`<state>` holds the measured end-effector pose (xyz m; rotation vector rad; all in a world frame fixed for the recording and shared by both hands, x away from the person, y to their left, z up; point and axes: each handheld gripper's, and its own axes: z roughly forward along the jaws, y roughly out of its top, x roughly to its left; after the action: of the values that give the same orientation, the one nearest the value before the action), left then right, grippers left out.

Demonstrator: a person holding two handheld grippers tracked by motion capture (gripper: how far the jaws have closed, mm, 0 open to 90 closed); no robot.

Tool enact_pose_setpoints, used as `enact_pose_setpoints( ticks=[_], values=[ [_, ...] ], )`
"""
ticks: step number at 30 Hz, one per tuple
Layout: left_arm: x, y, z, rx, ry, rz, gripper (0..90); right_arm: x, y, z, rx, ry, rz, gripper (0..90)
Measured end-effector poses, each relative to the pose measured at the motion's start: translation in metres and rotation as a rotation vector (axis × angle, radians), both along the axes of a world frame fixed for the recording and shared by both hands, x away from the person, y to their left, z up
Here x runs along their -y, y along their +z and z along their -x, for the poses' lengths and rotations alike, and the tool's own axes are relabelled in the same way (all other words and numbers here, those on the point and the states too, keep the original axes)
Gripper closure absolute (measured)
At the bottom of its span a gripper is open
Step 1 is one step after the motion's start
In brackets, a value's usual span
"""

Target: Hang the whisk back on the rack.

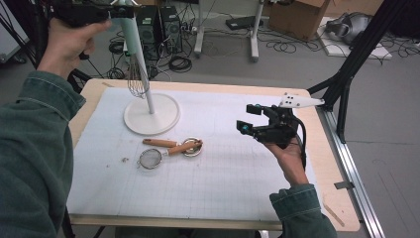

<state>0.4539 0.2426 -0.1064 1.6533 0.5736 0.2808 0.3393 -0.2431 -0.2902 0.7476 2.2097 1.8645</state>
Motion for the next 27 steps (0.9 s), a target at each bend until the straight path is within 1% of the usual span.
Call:
enact_pose_setpoints(
  ticks=[1,4,8,11,13,20,22,27],
  values=[
    [0.0001,-0.0008,-0.0013,-0.003,0.002,0.006,89.6,0.0003,0.0002,0.0006,0.0,-0.007,0.002,18.5],
    [0.001,-0.0012,-0.0032,-0.001,0.014,0.007,89.6,0.0019,0.0005,0.0016,0.004,-0.02,0.007,17.1],
    [0.0001,-0.0003,-0.0042,-0.002,0.037,0.019,89.6,0.0048,0.0006,0.0019,0.004,-0.03,0.01,17.1],
    [-0.0003,-0.0004,-0.0043,-0.001,0.044,0.022,89.6,0.0061,0.0007,0.002,0.004,-0.032,0.009,17.1],
    [-0.0001,-0.0005,-0.0044,0.0,0.036,0.021,89.6,0.0058,0.0006,0.002,0.004,-0.03,0.01,17.1],
    [-0.0007,-0.0007,-0.0051,-0.001,0.034,0.021,89.6,0.002,-0.0011,-0.0008,0.003,-0.02,0.017,17.1],
    [-0.0008,-0.0006,-0.0051,-0.001,0.037,0.019,89.6,0.0012,-0.0017,-0.0017,-0.006,-0.019,0.018,17.1],
    [0.0004,-0.0007,-0.0048,-0.002,0.036,0.022,89.6,0.0009,-0.0019,-0.0018,-0.008,-0.018,0.02,17.1]
  ],
)
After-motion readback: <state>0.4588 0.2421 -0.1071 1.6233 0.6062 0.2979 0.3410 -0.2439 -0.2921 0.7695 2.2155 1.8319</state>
